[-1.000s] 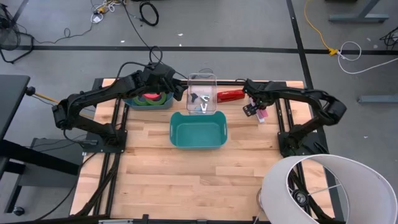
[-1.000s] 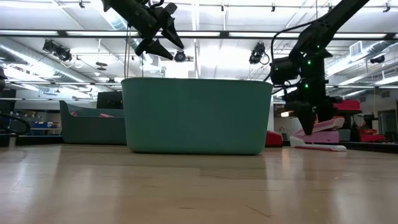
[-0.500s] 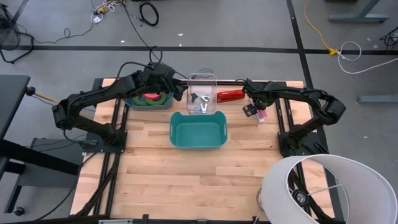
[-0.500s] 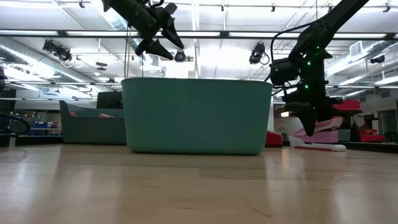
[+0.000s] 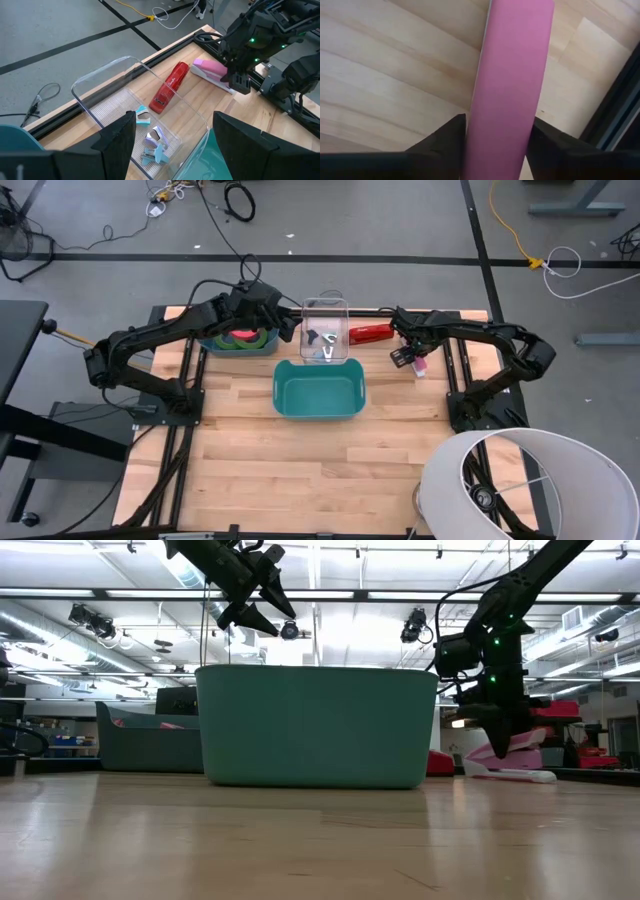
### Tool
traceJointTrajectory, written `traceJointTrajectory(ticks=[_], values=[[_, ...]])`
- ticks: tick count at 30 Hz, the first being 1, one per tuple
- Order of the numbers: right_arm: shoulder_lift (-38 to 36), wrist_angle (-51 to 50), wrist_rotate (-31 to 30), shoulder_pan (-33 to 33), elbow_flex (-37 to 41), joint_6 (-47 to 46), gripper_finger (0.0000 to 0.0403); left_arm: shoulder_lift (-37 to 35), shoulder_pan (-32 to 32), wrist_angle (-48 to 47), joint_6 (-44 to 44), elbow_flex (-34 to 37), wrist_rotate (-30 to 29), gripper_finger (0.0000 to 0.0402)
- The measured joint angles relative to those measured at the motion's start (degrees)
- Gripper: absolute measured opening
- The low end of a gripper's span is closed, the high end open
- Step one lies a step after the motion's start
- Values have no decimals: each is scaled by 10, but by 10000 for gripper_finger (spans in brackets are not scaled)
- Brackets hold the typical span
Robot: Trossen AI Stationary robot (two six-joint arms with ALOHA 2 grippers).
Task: Pick and place Stapler, Stapler remover, tape
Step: Put the pink stapler into the green bin
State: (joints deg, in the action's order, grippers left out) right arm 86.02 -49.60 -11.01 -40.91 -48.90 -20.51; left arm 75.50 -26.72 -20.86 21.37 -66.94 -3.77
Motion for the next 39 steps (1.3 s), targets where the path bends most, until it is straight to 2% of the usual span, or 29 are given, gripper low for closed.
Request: traceJointTrajectory(ticks=[17, 21, 32, 39], values=[[-16, -1, 1, 0, 0, 4, 139, 0, 0, 0, 1, 0, 0, 268], [-62, -1, 5, 0, 0, 4, 131, 0, 0, 0, 1, 0, 0, 268], [-217, 11, 74, 1, 0, -4, 131, 0, 0, 0, 1, 0, 0, 268], [-272, 41, 101, 2, 0, 0, 131, 0, 0, 0, 1, 0, 0, 268]])
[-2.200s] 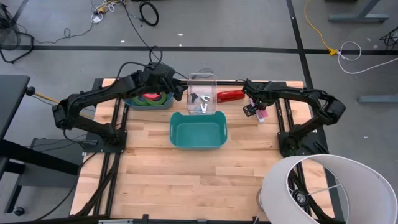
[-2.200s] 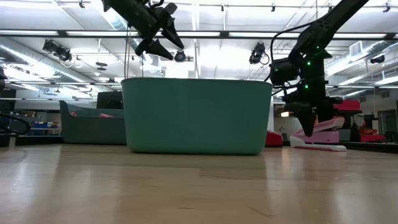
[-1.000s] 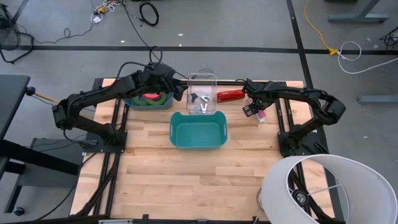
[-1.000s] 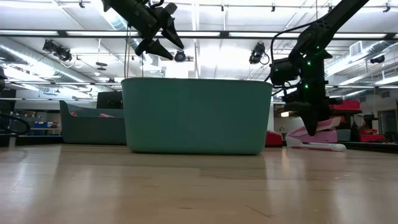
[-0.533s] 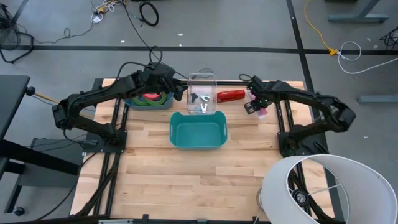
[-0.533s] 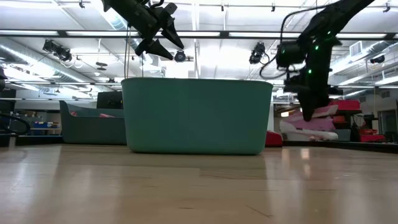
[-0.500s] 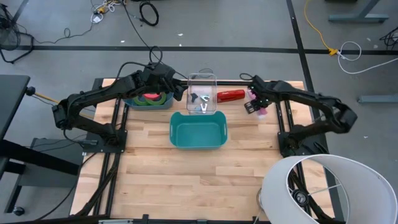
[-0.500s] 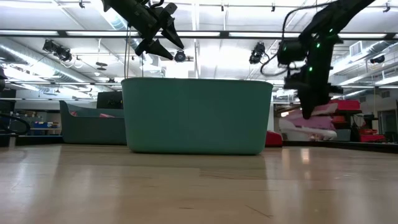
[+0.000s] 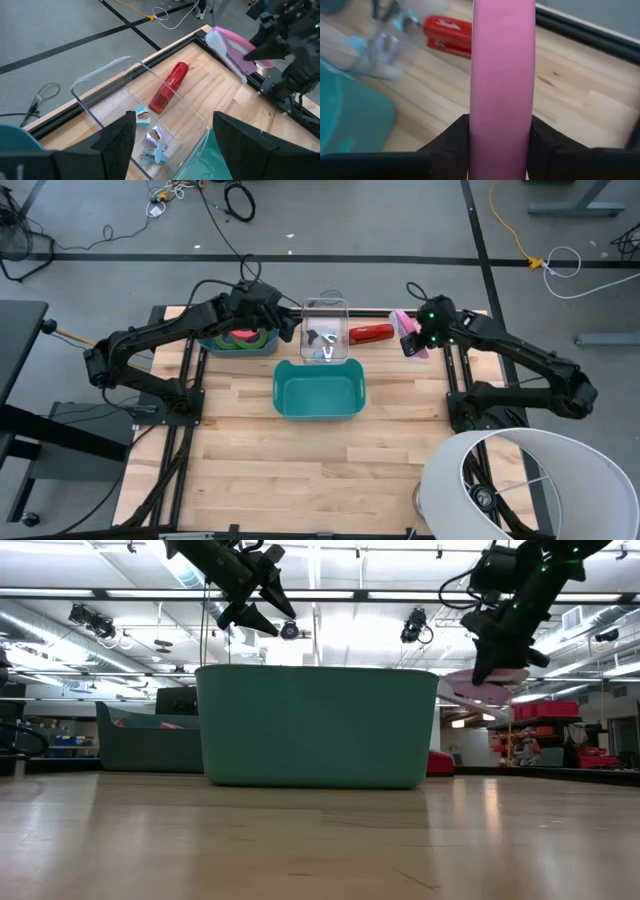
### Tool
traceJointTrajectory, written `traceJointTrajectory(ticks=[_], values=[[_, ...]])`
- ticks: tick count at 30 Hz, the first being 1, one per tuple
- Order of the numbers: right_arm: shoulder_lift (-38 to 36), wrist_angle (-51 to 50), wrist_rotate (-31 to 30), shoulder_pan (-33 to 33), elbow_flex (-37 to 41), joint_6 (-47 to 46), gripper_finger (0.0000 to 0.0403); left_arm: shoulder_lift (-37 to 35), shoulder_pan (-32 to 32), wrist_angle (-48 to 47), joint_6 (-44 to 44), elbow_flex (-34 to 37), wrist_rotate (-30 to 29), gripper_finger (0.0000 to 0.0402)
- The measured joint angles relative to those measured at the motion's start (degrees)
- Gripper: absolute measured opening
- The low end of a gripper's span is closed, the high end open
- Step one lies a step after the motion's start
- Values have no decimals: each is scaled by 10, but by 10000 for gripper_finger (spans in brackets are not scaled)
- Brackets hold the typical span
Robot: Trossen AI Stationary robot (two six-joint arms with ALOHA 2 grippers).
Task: Pick and place Stapler, Stapler remover, tape
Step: Put the pink stapler into the green bin
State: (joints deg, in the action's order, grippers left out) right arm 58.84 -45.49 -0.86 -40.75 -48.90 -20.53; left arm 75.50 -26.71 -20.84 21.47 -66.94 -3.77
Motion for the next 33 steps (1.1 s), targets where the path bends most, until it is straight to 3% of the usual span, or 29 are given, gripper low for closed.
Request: traceJointTrajectory(ticks=[9, 16, 24, 33], values=[[-9, 154, 105, 39, 0, 18, 131, 0, 0, 0, -1, 0, 1, 268], [-9, 268, 146, 90, 0, 40, 131, 0, 0, 0, -2, 0, 23, 268], [-9, 329, 155, 144, 0, 56, 131, -3, 5, 1, -56, 0, 46, 262], [0, 368, 133, 206, 0, 63, 131, -54, 35, 12, -106, 0, 104, 205]])
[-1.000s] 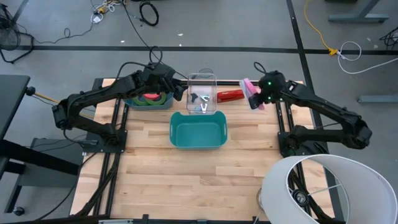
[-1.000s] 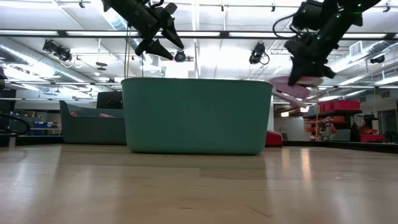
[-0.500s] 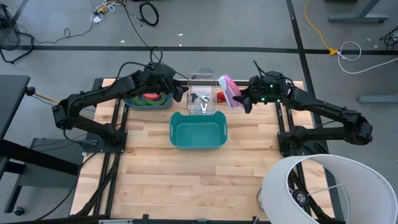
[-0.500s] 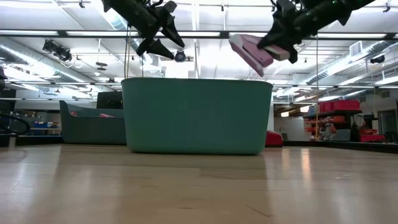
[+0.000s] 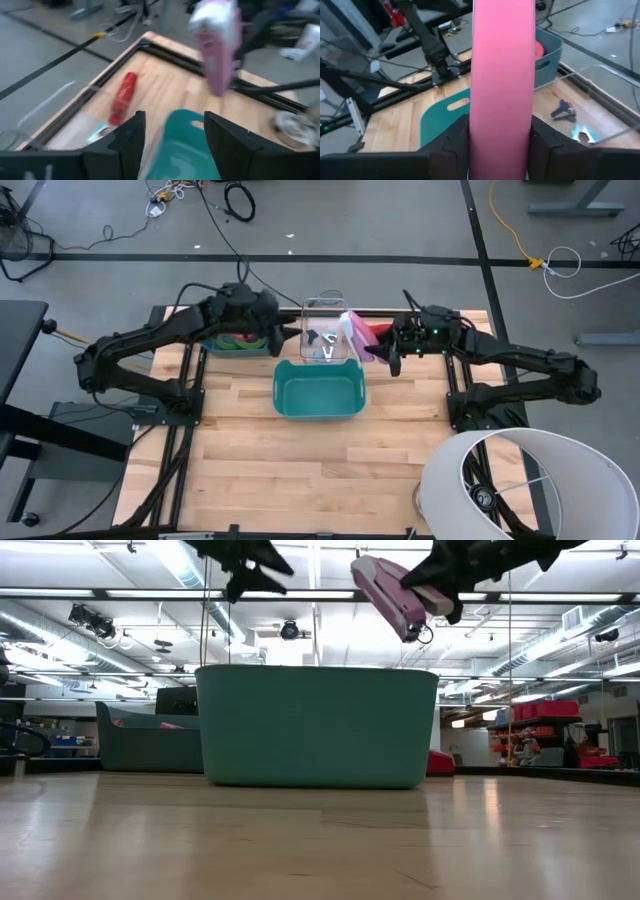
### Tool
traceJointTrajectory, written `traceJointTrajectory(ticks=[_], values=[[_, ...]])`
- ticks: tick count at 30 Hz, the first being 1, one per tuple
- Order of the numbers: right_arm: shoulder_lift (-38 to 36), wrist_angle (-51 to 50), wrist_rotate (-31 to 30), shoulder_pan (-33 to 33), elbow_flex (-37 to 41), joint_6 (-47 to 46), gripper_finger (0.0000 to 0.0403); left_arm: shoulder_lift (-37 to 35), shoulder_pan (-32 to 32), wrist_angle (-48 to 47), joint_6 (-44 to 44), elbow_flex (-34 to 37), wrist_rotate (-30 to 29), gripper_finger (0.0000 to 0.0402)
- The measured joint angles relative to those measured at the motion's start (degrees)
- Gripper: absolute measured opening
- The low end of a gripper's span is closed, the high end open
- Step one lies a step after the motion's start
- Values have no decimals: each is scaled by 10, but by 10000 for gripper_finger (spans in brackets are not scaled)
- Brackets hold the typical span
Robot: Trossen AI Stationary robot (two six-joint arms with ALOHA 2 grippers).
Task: Pick and place Stapler, Stapler remover, tape
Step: Put the pink stapler into the green bin
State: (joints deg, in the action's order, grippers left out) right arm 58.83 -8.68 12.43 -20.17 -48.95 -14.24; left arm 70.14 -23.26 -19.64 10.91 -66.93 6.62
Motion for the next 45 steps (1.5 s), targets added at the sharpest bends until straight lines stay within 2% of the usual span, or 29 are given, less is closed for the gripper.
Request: traceJointTrajectory(ticks=[4, 12, 26, 30, 39, 45], values=[[20, 18, 0, 25, 0, 13, 131, -22, 13, 0, -11, 0, 40, 179], [73, 71, 0, 77, 0, 35, 131, -54, 52, 1, -11, 0, 53, 151], [171, 102, 0, 131, -1, 71, 131, -62, 75, 3, 4, 0, 51, 140], [194, 95, 0, 137, -32, 83, 131, -62, 75, 11, 5, 0, 50, 140], [261, -46, 0, 138, -176, 142, 130, -62, 75, 17, 7, 0, 50, 140], [301, -100, 0, 138, -215, 154, 130, -62, 75, 16, 4, 0, 50, 140]])
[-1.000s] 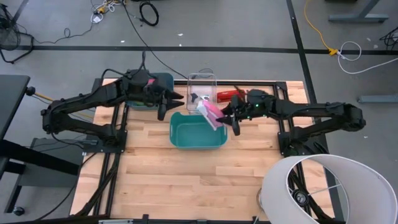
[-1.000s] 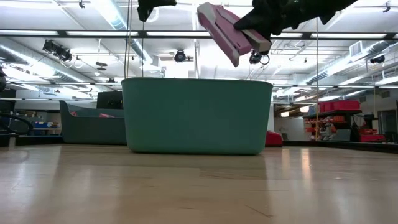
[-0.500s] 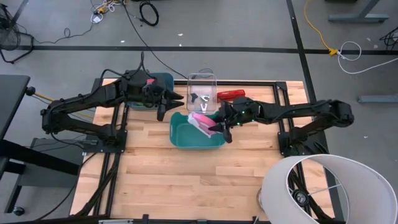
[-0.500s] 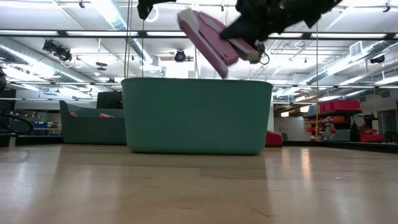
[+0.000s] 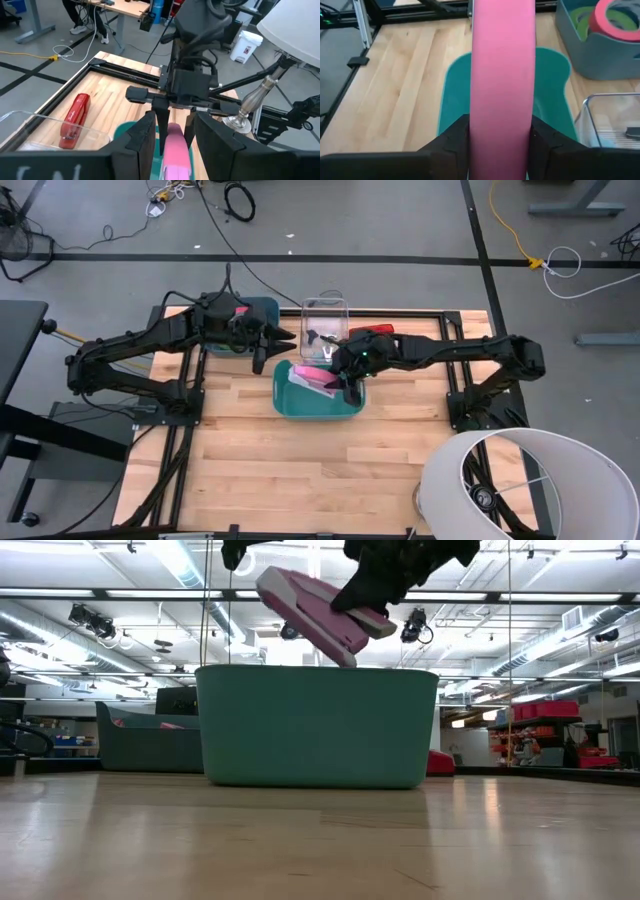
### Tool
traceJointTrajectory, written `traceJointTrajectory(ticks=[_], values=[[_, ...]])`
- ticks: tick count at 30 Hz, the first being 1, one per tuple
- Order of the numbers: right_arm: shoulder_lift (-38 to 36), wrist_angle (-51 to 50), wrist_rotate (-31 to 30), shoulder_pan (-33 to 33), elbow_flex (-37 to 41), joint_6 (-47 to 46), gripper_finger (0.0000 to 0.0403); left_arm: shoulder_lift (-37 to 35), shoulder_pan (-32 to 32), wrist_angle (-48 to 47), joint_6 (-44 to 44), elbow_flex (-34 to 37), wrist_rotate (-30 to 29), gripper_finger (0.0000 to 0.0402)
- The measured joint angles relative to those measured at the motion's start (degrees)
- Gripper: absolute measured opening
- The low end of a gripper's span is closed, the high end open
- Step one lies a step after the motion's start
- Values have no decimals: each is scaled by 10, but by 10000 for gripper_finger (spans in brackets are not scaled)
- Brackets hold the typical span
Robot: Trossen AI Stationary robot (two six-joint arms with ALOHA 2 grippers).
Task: Pick and place Stapler, Stapler remover, tape
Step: Put the pink stapler into the green bin
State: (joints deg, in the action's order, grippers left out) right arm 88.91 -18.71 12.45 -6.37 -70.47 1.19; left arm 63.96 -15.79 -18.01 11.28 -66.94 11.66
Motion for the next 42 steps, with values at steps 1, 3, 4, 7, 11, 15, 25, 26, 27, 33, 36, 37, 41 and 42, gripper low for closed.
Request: traceJointTrajectory(ticks=[1, 3, 4, 7, 11, 15, 25, 26, 27, 33, 36, 37, 41, 42], values=[[3, -2, 0, 0, -1, 0, 130, 0, 0, -3, -2, 0, 0, 140], [9, -8, 0, 0, -1, 1, 130, -6, 0, -14, -4, 1, 0, 140], [11, -16, 0, 0, -1, 1, 130, -9, 0, -14, -5, 1, 0, 139], [19, -36, -16, 0, -1, -2, 130, -26, 0, -16, -6, 1, 10, 134], [36, -58, -22, 0, -1, -5, 130, -52, 0, -15, -6, 1, 20, 121], [56, -64, -25, 0, -1, -5, 130, -77, 0, -19, -14, 0, 24, 109], [95, -86, -12, 4, -1, -1, 130, -105, -1, -15, -17, 0, 15, 94], [98, -87, -12, 5, -1, -1, 130, -105, -1, -16, -17, 0, 15, 94], [100, -88, -11, 7, -1, 1, 130, -105, -1, -17, -17, 0, 15, 94], [127, -108, -15, 14, -1, 18, 130, -102, -1, -17, -18, 0, 15, 94], [143, -113, -15, 16, -1, 19, 130, -103, -1, -16, -20, 0, 15, 94], [148, -112, -15, 16, -1, 19, 130, -102, -1, -16, -20, 0, 15, 94], [157, -116, -15, 16, -1, 29, 130, -103, -1, -16, -20, 0, 15, 94], [158, -116, -14, 16, -1, 30, 130, -102, -1, -16, -21, 0, 15, 94]])
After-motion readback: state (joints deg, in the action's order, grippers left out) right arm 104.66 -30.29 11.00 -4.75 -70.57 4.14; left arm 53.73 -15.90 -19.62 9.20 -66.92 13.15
